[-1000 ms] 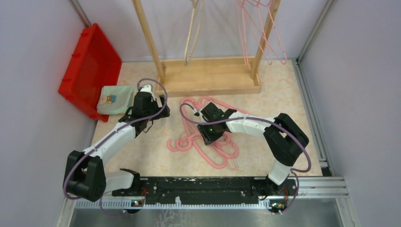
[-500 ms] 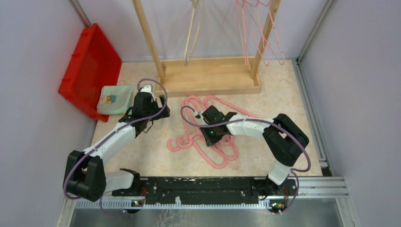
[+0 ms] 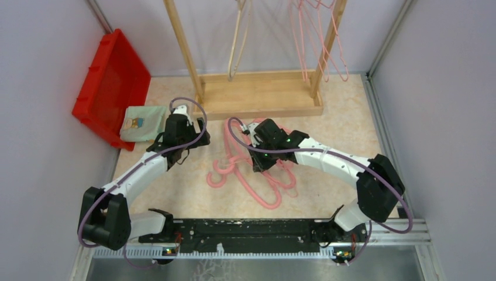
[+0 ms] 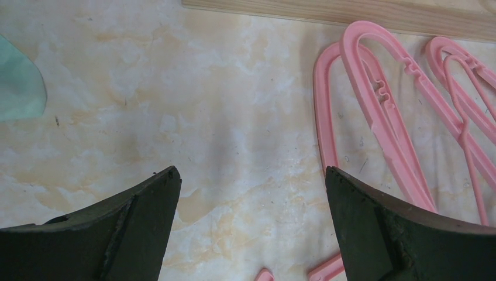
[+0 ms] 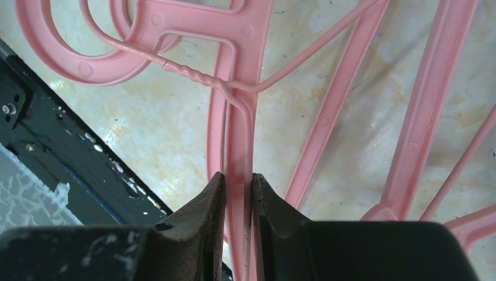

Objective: Organize the hangers

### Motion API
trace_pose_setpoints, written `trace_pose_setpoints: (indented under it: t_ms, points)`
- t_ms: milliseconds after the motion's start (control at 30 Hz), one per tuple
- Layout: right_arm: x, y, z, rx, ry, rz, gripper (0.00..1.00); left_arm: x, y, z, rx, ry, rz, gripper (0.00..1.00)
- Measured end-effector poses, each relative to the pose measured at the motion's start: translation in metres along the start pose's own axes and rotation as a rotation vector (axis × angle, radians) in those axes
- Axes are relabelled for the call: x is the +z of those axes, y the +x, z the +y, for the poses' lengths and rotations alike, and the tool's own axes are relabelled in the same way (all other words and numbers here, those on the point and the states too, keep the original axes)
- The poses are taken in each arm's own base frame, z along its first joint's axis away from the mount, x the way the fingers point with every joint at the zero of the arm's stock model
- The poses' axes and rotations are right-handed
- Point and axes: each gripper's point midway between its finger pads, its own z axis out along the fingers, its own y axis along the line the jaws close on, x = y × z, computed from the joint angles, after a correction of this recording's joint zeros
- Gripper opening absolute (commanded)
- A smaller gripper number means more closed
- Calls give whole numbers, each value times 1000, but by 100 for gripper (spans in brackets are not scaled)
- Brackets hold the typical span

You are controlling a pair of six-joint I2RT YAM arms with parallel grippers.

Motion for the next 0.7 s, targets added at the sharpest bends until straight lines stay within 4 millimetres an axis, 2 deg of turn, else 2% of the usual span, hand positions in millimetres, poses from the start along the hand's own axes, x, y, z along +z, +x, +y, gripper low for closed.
trace_pose_setpoints:
  t_ms: [67, 267, 600, 700]
  points:
    - [-1, 0, 3, -5, -18, -1, 18, 0, 0, 0, 0, 0, 0, 99]
    - [10, 16, 7, 2, -61, 52, 22, 0, 0, 0, 0, 1, 1, 98]
    - [50, 39, 7, 12, -110, 138, 27, 0, 0, 0, 0, 0, 1, 99]
    - [63, 45, 5, 12, -119, 160, 23, 0, 0, 0, 0, 0, 1, 98]
